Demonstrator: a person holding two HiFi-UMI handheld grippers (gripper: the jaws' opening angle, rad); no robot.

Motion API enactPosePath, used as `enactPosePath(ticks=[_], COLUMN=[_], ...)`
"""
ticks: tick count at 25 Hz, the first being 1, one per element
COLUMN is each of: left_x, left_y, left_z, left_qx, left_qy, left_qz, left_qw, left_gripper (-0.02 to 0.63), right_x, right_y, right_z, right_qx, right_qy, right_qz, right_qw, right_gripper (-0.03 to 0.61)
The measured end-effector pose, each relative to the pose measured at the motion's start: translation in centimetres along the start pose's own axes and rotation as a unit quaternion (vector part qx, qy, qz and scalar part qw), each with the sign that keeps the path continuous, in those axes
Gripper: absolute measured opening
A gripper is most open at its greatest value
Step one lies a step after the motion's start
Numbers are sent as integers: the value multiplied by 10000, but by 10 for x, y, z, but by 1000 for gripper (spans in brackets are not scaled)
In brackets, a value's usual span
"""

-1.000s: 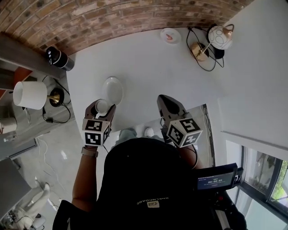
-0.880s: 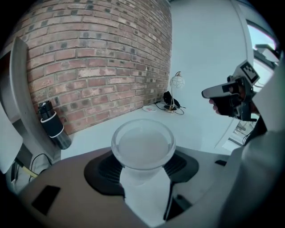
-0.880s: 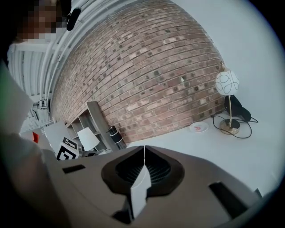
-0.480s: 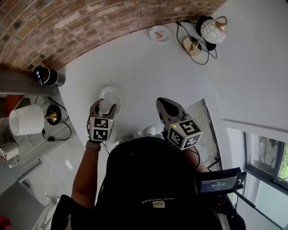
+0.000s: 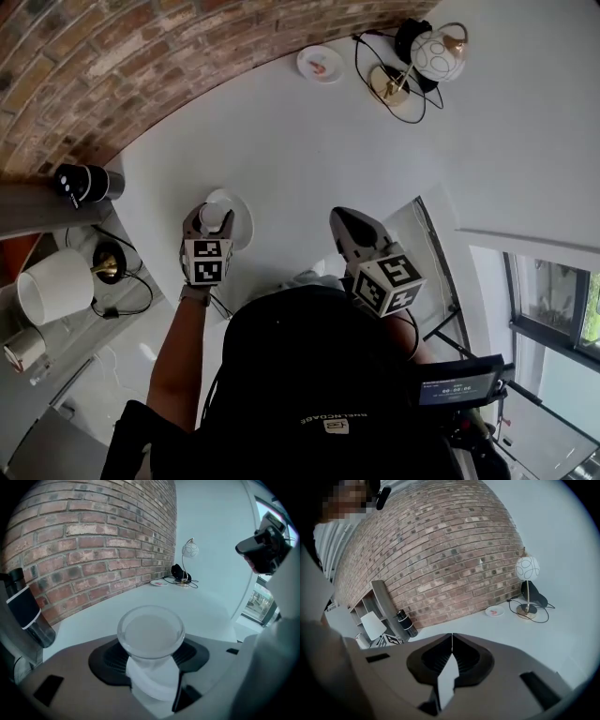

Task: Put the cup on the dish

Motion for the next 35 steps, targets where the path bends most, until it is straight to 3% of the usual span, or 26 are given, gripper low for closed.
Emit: enactPosePath(ticks=[20, 35], left_x=[23, 23], left_y=[0, -5], left_z=[46, 52], left_qx=[313, 300], left_qy=[142, 7], left_qz=[443, 773], left_qw=[9984, 9966], left_gripper=[258, 259], right_x=[13, 19], right_y=[6, 8], right_z=[1, -6], right_qx=[666, 849], right_qy=[153, 121], right_qz=[254, 329], right_qw=[9973, 9958], right_gripper=[5, 5])
Point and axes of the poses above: the fingertips, and each gripper's own axes: z forward along the fingers, y to its left, x out of its underside, the point moved 6 cm from there along -z, backward along the fingers, and after that the axes turned 9 degrees about -x, right-handed, at the moved point
